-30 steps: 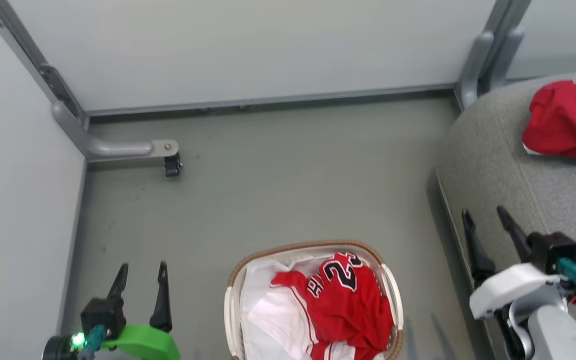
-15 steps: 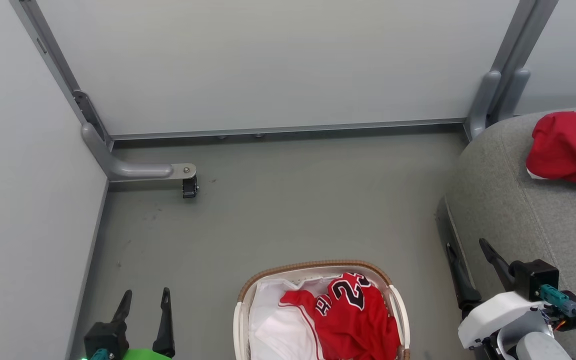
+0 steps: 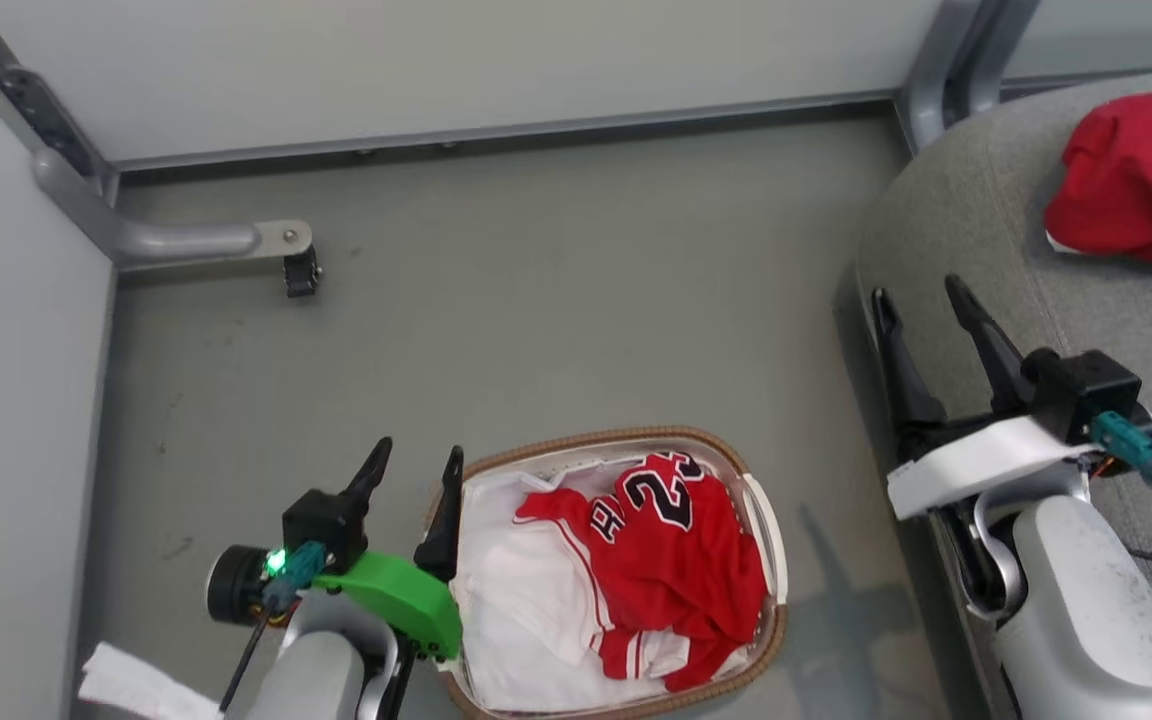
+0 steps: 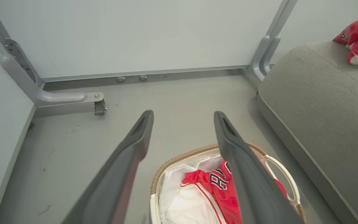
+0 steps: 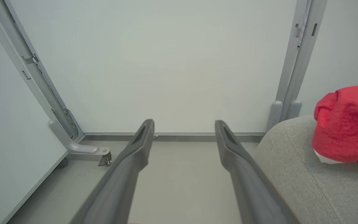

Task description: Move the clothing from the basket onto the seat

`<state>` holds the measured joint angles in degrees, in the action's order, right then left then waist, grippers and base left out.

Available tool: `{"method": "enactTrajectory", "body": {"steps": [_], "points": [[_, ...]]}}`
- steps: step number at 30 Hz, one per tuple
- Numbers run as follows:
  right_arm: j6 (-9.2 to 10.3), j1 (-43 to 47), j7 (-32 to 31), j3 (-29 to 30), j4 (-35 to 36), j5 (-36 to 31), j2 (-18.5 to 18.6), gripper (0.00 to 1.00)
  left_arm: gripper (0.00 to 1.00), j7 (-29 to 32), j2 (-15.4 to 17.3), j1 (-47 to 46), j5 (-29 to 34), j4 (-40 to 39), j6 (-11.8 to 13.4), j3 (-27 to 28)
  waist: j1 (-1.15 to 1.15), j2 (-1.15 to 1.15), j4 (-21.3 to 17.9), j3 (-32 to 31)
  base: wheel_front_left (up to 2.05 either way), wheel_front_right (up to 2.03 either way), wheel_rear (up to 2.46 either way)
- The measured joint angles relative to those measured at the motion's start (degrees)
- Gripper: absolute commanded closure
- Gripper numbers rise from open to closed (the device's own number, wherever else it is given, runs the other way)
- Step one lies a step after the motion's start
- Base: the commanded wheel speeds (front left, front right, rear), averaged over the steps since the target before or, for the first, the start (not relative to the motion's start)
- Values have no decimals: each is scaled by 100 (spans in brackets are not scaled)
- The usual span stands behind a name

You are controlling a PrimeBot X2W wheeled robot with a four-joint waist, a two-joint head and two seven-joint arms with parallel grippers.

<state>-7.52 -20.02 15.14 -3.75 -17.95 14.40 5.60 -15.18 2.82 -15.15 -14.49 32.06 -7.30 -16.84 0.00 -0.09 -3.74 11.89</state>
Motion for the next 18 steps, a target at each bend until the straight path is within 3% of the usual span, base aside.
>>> {"method": "enactTrajectory", "body": {"steps": [10,18], "points": [[0,-795,-1,91,624,92,-178,0,0,2,-25,-1552,-266,1479,-9,-1299,0,0,-524,1267,0,0,0],[0,-1118,-1,-42,942,241,-248,0,0,1,-16,-2396,-699,2296,-9,-1861,1,0,-968,2228,0,0,0]]}}
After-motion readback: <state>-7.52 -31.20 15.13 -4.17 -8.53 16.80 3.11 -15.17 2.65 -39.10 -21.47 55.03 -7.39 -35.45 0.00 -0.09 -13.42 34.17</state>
